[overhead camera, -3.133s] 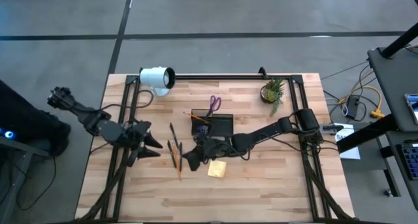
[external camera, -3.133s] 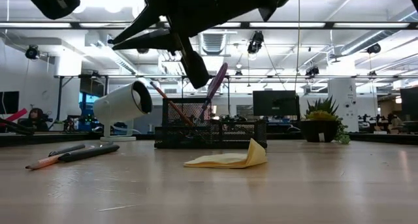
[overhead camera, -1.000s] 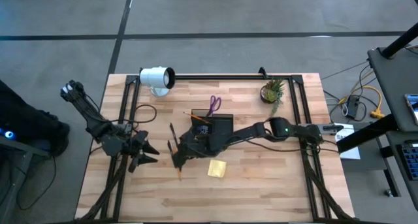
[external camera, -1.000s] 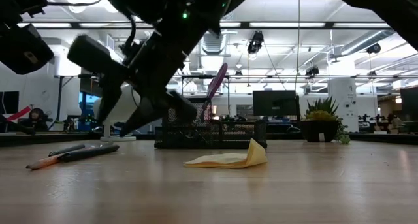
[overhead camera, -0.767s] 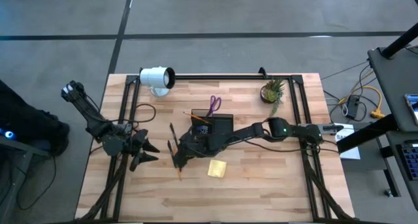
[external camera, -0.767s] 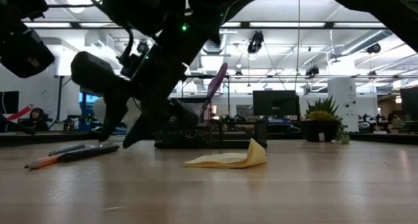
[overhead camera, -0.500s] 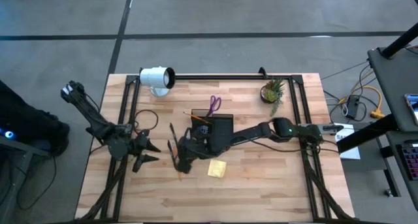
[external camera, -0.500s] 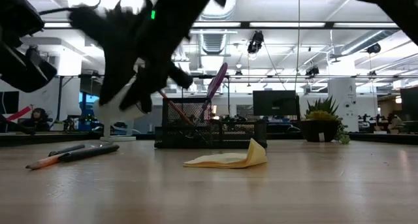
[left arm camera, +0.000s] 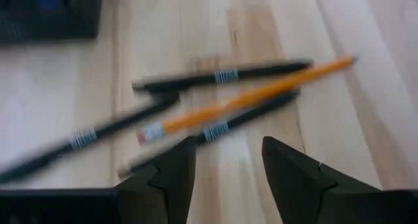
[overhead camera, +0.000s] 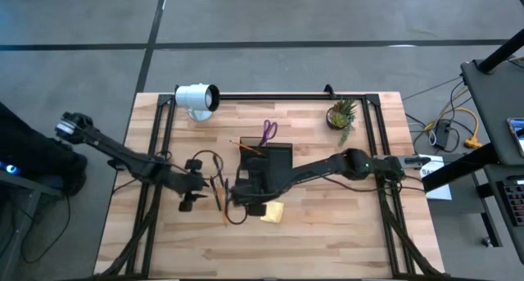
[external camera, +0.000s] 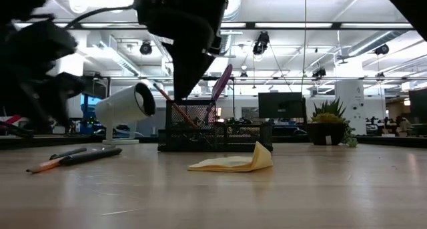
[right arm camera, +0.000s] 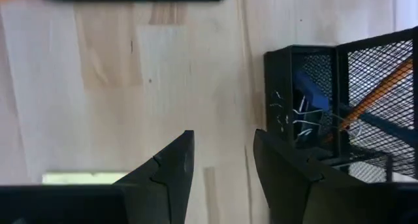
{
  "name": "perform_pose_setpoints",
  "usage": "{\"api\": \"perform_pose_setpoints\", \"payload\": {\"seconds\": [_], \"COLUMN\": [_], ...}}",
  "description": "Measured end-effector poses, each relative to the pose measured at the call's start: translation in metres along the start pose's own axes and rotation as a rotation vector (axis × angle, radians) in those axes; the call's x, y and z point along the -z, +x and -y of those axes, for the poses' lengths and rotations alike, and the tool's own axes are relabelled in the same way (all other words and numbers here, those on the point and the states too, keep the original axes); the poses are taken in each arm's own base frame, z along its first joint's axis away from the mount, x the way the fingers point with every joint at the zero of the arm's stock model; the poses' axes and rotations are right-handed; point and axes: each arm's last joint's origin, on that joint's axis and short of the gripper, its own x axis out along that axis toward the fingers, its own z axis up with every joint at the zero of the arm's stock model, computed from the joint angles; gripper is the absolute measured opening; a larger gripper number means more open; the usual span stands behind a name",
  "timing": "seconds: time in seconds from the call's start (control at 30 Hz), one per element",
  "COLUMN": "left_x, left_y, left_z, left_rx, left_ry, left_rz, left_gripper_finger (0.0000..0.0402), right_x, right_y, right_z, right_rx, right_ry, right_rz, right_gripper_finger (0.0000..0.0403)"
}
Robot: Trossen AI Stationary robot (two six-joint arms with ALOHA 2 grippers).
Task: Pick and place office supplies into organizer
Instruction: Put the bottom left black pen into the black desk organizer
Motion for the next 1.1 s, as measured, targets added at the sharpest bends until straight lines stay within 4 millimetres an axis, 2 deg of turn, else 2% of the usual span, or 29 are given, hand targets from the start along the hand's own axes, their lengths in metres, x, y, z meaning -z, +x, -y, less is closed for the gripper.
{"api": "perform_pose_setpoints", "payload": {"seconds": [0.2,0.37,0.5,0.67,0.83,0.97,1.1], "left_x": [-0.018,-0.021,-0.025,-0.034,-0.038,-0.042,-0.047], "left_y": [0.009,0.019,0.028,0.039,0.051,0.057,0.059], "left_z": [-0.014,-0.022,-0.026,-0.027,-0.028,-0.027,-0.027], "left_rx": [0.025,0.016,0.012,0.026,0.065,0.105,0.129], "left_ry": [0.133,0.228,0.274,0.347,0.343,0.338,0.364], "left_rz": [-0.09,-0.173,-0.275,-0.342,-0.403,-0.461,-0.49], "left_gripper_finger": [0.0161,0.0161,0.0161,0.0161,0.016,0.0138,0.0089], "right_x": [0.01,0.024,0.039,0.05,0.059,0.064,0.066], "right_y": [-0.007,-0.01,-0.009,-0.016,-0.019,-0.023,-0.02], "right_z": [-0.002,-0.004,-0.005,-0.002,0.003,0.006,0.006], "right_rx": [0.007,0.012,0.017,0.007,0.007,0.026,0.029], "right_ry": [-0.116,-0.169,-0.147,-0.093,-0.033,-0.008,-0.004], "right_rz": [-0.048,-0.084,-0.102,-0.058,-0.039,-0.029,-0.033], "right_gripper_finger": [0.0146,0.0146,0.0146,0.0146,0.0146,0.0146,0.0146]}}
